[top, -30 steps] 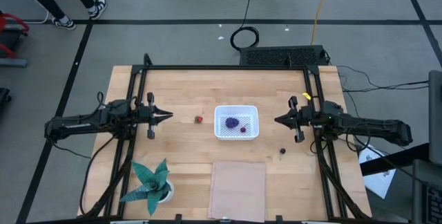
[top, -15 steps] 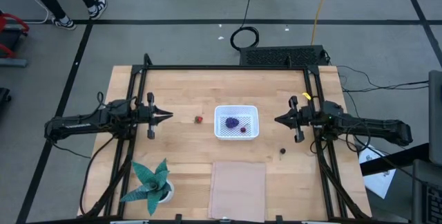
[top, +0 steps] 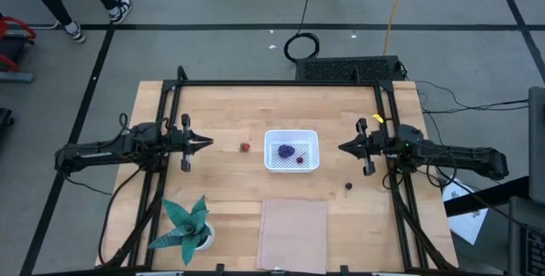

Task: Pick and placing Produce into tupperware
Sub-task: Put the strawberry into the white bin

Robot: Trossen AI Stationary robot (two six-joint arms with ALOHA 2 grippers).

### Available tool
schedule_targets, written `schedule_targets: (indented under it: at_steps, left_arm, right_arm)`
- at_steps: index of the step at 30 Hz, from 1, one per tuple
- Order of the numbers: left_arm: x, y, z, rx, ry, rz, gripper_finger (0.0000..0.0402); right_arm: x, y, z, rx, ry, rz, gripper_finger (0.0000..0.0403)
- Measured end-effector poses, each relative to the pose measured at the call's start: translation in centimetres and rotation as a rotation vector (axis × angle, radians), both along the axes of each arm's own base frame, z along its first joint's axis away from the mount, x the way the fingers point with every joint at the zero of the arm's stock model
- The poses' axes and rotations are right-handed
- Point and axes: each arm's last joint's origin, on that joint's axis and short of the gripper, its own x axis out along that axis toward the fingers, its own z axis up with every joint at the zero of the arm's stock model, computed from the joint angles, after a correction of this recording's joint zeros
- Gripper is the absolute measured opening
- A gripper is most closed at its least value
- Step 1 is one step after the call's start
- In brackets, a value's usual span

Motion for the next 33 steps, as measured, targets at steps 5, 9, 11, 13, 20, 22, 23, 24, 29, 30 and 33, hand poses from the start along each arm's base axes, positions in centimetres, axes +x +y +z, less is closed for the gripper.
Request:
schedule_targets:
  at_steps: [5,9,11,13,20,22,23,24,29,30,33]
  left_arm:
    - [0.0,0.0,0.1,-0.010,-0.006,0.001,0.0033]
    - [0.0,0.0,0.1,-0.022,-0.009,0.004,0.0033]
    - [0.0,0.0,0.1,-0.023,-0.016,0.005,0.0033]
    - [0.0,0.0,0.2,-0.025,-0.024,0.005,0.0033]
    - [0.3,0.5,1.8,-0.086,-0.141,0.165,0.0033]
    - [0.6,0.5,2.6,-0.087,-0.135,0.164,0.0033]
    - [0.7,0.6,3.0,-0.090,-0.129,0.164,0.0033]
    - [0.9,0.6,3.5,-0.091,-0.119,0.164,0.0033]
    - [2.1,0.7,5.8,-0.092,-0.072,0.166,0.0032]
    - [2.4,0.8,6.2,-0.089,-0.066,0.166,0.0032]
    - [3.2,0.9,7.1,-0.088,-0.045,0.166,0.0032]
  right_arm:
    - [0.0,0.0,0.0,0.000,0.000,0.000,0.0000]
    - [0.0,0.0,0.0,0.000,0.000,-0.001,0.0000]
    - [0.0,0.0,0.0,0.000,0.000,-0.001,0.0000]
    - [0.0,0.0,0.0,0.000,0.000,0.000,0.0000]
    - [0.0,0.0,0.0,-0.029,-0.003,-0.003,0.0000]
    - [0.0,0.0,0.0,-0.028,-0.003,-0.003,0.0000]
    - [0.0,0.0,0.0,-0.025,-0.003,-0.003,0.0000]
    - [0.0,0.0,0.0,-0.022,-0.002,-0.002,0.0000]
    - [0.0,0.0,0.0,-0.019,-0.002,-0.003,0.0000]
    - [0.0,0.0,0.0,-0.019,-0.002,-0.002,0.0000]
    - [0.0,0.0,0.0,-0.019,-0.002,-0.002,0.0000]
